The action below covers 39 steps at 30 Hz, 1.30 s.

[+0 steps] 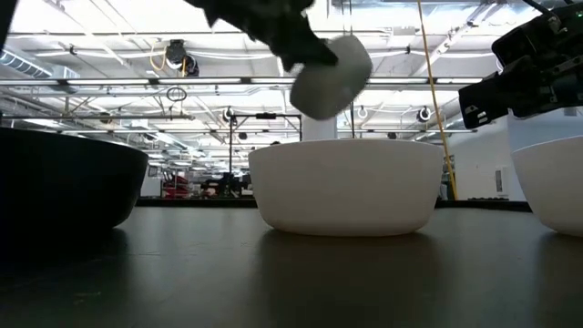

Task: Nest bowls inside each other
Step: Stack the gray bowl on top of the top white bowl

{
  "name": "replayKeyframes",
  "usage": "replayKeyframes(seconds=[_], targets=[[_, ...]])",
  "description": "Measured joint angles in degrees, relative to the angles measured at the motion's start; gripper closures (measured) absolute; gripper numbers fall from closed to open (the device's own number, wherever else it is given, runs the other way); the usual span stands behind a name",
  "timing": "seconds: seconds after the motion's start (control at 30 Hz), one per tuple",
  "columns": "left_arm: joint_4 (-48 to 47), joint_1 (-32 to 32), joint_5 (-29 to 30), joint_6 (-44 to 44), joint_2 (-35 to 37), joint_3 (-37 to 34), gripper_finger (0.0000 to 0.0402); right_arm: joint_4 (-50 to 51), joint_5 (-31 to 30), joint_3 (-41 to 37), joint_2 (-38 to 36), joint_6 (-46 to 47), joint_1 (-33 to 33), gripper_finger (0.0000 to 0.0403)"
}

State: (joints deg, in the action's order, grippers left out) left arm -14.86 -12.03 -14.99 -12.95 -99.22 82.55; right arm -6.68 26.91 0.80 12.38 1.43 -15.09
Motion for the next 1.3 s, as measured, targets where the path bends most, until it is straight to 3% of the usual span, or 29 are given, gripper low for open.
replayKeyframes(seconds=[0.3,0.83,1.3], targets=[[-10.5,1.1,-0.1,-1.1,-10.4,11.4,0.0401,1.1,0.0,0.0,0.0,-0.4,0.0,0.0403],[-15.4,3.7,0.1,1.0,-16.4,13.6,0.0401,1.4,0.1,0.0,0.0,-0.5,0.0,0.0403],[-22.5,5.7,14.9,4.1,-19.9,13.6,0.0401,1.4,0.2,0.0,0.0,-0.5,0.0,0.0403]])
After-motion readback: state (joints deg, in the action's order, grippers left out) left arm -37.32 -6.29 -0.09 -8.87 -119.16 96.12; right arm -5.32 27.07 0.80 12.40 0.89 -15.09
